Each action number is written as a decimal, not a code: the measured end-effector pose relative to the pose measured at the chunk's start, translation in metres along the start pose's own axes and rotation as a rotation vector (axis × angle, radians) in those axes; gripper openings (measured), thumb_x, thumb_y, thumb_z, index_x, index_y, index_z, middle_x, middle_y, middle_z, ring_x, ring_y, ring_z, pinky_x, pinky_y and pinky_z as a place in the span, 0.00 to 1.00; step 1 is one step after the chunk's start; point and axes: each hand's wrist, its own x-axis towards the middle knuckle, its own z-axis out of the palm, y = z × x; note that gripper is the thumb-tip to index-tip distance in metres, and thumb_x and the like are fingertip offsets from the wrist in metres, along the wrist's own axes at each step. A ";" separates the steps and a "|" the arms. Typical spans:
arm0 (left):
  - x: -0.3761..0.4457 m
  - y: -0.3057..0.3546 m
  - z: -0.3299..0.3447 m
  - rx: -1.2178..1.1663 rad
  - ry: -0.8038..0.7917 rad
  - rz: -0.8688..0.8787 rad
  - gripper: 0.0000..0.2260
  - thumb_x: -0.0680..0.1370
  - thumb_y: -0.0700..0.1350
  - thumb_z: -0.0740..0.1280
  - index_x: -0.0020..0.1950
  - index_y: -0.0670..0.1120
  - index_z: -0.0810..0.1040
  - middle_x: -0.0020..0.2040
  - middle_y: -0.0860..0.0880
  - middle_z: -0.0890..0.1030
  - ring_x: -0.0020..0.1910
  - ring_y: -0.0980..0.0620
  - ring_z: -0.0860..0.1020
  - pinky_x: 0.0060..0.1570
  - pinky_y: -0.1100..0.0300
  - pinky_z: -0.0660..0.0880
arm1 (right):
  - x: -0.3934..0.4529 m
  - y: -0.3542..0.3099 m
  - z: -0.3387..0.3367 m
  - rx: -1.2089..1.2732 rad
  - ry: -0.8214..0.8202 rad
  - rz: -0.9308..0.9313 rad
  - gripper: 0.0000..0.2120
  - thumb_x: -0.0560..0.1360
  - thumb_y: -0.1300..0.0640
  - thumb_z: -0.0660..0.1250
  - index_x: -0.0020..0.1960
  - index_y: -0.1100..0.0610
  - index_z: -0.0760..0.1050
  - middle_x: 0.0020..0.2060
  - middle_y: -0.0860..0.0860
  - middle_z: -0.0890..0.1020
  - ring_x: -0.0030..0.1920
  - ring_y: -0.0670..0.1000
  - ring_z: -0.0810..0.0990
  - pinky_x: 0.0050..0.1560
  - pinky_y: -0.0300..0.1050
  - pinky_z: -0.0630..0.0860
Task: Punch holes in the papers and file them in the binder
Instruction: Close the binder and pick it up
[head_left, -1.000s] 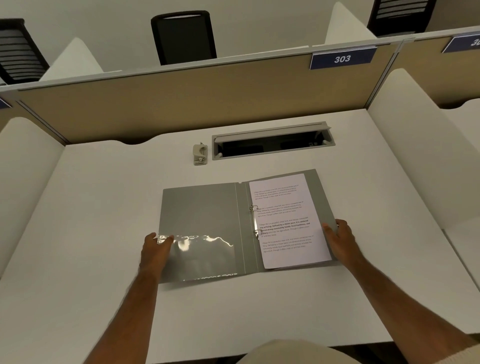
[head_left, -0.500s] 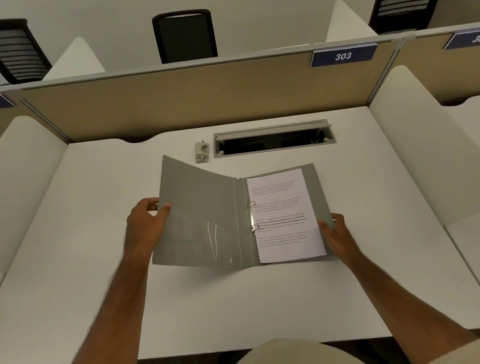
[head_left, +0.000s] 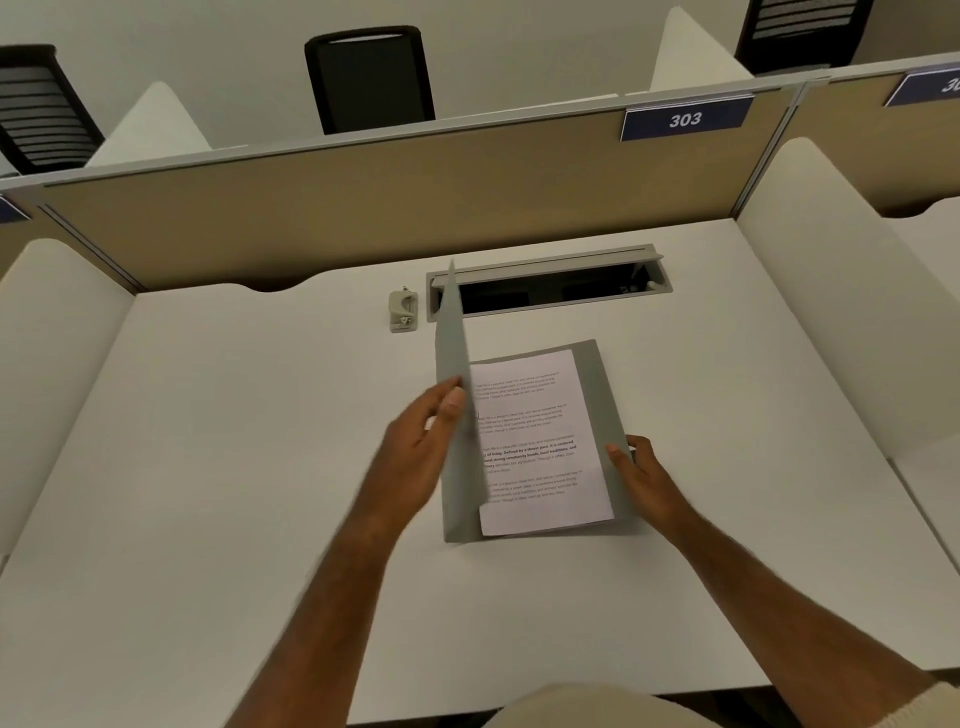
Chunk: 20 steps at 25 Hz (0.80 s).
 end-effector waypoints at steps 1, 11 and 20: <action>-0.001 -0.002 0.011 0.006 -0.040 -0.019 0.25 0.82 0.64 0.57 0.77 0.58 0.70 0.74 0.59 0.72 0.72 0.59 0.70 0.71 0.55 0.69 | -0.001 -0.001 0.000 -0.001 -0.010 -0.001 0.24 0.84 0.43 0.56 0.75 0.55 0.61 0.63 0.51 0.74 0.60 0.53 0.74 0.58 0.49 0.71; 0.004 -0.067 0.079 0.227 -0.284 -0.052 0.22 0.79 0.61 0.67 0.71 0.56 0.73 0.79 0.59 0.65 0.80 0.58 0.56 0.78 0.54 0.58 | 0.017 0.009 -0.009 0.448 -0.054 0.199 0.35 0.79 0.29 0.47 0.63 0.53 0.79 0.54 0.55 0.87 0.56 0.57 0.85 0.54 0.52 0.78; 0.032 -0.122 0.074 0.074 0.022 -0.504 0.39 0.69 0.64 0.76 0.72 0.47 0.70 0.68 0.47 0.72 0.63 0.47 0.76 0.61 0.46 0.79 | 0.031 0.017 -0.008 0.223 -0.038 0.135 0.19 0.77 0.48 0.72 0.64 0.55 0.77 0.56 0.53 0.84 0.53 0.52 0.84 0.52 0.50 0.81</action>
